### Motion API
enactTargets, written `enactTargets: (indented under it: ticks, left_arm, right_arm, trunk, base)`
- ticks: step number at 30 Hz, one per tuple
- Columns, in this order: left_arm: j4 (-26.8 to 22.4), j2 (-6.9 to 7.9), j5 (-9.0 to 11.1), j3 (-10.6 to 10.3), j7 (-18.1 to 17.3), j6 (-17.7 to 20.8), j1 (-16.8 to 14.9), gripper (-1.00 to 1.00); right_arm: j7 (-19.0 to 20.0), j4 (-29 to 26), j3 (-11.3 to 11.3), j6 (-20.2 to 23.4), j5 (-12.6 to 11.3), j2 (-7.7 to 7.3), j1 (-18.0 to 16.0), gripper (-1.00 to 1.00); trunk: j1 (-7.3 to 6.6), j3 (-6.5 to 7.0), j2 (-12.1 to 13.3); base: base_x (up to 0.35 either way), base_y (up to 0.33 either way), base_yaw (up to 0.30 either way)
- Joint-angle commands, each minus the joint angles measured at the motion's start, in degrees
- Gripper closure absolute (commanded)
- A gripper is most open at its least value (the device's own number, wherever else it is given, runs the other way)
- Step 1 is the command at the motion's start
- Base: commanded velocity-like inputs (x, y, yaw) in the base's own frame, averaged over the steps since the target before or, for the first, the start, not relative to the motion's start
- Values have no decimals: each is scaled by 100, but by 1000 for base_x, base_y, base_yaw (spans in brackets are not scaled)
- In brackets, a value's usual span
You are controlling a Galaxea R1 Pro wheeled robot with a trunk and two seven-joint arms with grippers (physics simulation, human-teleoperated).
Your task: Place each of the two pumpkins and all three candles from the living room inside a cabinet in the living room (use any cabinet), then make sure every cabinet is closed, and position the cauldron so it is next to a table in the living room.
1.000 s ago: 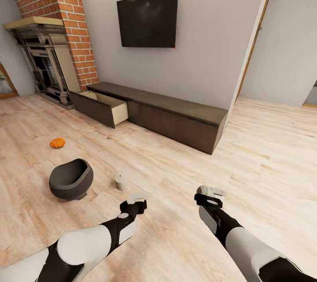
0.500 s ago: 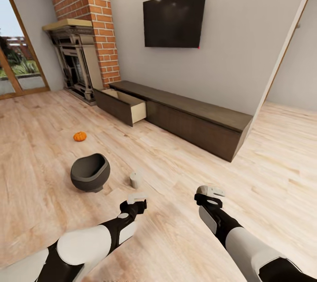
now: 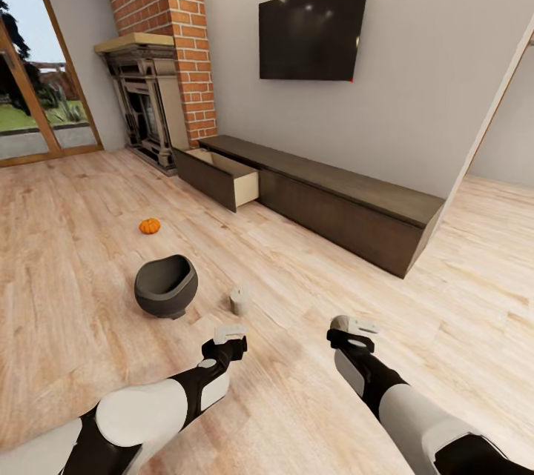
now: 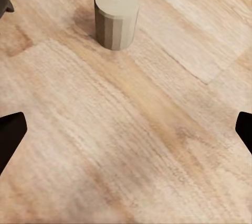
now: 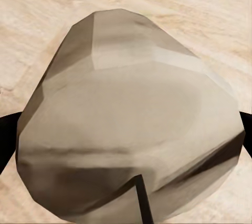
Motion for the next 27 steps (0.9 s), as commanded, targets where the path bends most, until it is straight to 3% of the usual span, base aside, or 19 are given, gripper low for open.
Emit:
enactTargets:
  ticks: [1,4,5,6,9,10,15,19,27]
  left_arm:
    - [-16,0,21,-47,37,-26,-6,-100]
    - [-7,0,17,-55,32,2,-6,-100]
    - [538,13,481,30,-39,1466,-166,-100]
    - [557,26,496,31,-42,1598,-229,-100]
    - [600,122,552,40,-102,2969,-1072,-100]
    - [603,165,554,48,-300,3391,-1436,-100]
    - [574,223,546,39,-440,2942,-1584,-100]
    - [217,204,532,30,-459,2544,-1608,-100]
    - [-140,183,520,17,-405,2343,-1609,-100]
  right_arm:
    - [-47,-5,45,40,10,6,-4,100]
    - [-42,15,41,-36,76,48,-6,100]
    - [-43,145,66,-256,109,206,-7,100]
    - [-43,148,68,-236,110,208,-7,100]
    - [-85,-113,62,274,135,318,-7,100]
    - [-111,-338,58,637,146,367,-7,100]
    - [-114,-437,63,804,156,371,-7,100]
    - [-120,-451,65,834,152,374,-7,100]
    - [-256,-454,60,837,190,384,-7,100]
  trunk:
    - [-1,-5,-2]
    - [-1,-5,-2]
    - [-1,-5,-2]
    - [-1,-5,-2]
    - [-1,-5,-2]
    - [-1,-5,-2]
    - [-1,-5,-2]
    - [-1,-5,-2]
    - [-1,-5,-2]
  base:
    - [0,0,2]
    - [0,0,0]
    - [0,0,0]
    - [0,0,0]
    - [0,0,0]
    - [0,0,0]
    - [0,0,0]
    - [0,0,0]
    - [70,0,0]
